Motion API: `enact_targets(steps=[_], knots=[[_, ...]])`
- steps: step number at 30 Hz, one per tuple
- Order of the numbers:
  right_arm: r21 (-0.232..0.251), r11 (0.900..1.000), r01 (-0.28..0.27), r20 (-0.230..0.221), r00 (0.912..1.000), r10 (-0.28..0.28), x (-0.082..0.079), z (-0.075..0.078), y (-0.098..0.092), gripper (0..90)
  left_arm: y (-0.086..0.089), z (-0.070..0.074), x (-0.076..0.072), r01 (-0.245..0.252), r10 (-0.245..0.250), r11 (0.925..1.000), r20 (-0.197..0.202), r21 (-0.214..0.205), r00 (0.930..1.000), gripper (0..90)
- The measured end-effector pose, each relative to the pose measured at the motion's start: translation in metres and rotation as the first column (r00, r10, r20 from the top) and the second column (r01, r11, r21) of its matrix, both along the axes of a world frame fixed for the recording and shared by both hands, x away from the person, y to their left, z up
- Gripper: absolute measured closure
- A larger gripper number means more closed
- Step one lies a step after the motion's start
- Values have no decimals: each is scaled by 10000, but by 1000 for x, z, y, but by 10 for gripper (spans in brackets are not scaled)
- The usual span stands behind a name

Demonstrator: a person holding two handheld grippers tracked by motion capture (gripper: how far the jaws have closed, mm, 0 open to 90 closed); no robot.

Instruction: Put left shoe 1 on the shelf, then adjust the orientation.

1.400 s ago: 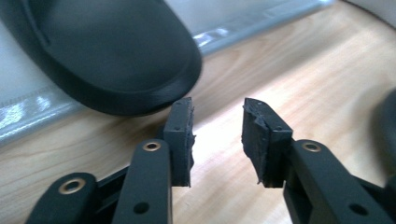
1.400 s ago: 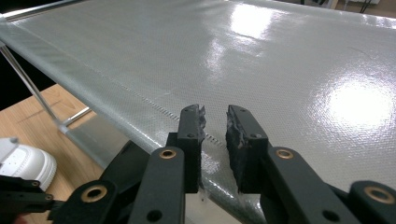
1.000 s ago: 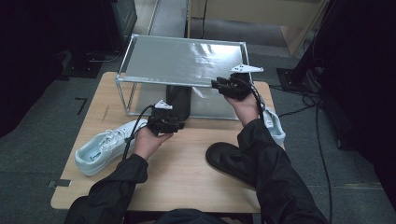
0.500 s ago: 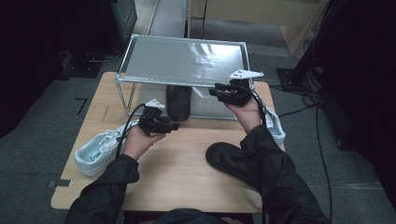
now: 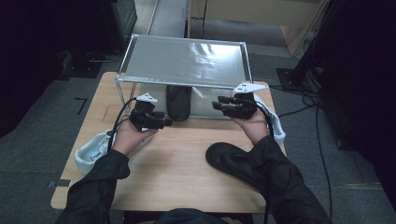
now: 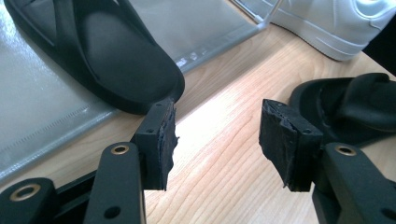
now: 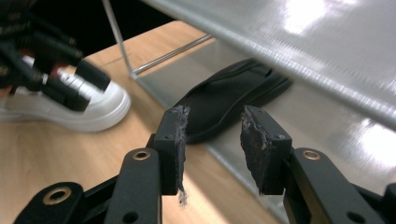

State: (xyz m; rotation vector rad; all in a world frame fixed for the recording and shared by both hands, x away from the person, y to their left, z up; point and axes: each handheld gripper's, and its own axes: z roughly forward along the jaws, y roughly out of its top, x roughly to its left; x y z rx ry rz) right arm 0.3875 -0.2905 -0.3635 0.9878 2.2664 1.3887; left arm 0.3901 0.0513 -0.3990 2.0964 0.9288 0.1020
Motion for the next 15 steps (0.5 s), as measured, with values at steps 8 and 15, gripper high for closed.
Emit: enact_targets(steps=[8,15], knots=[[112,9995,-304,-12,9995,304,-24,-16,-9,598,12,26,9,242,-239,9997,347,-95,9991,497],[-22,9991,-426,-386,9984,425,-47,-35,-23,598,16,52,17,590,-578,9981,729,-151,9957,540]])
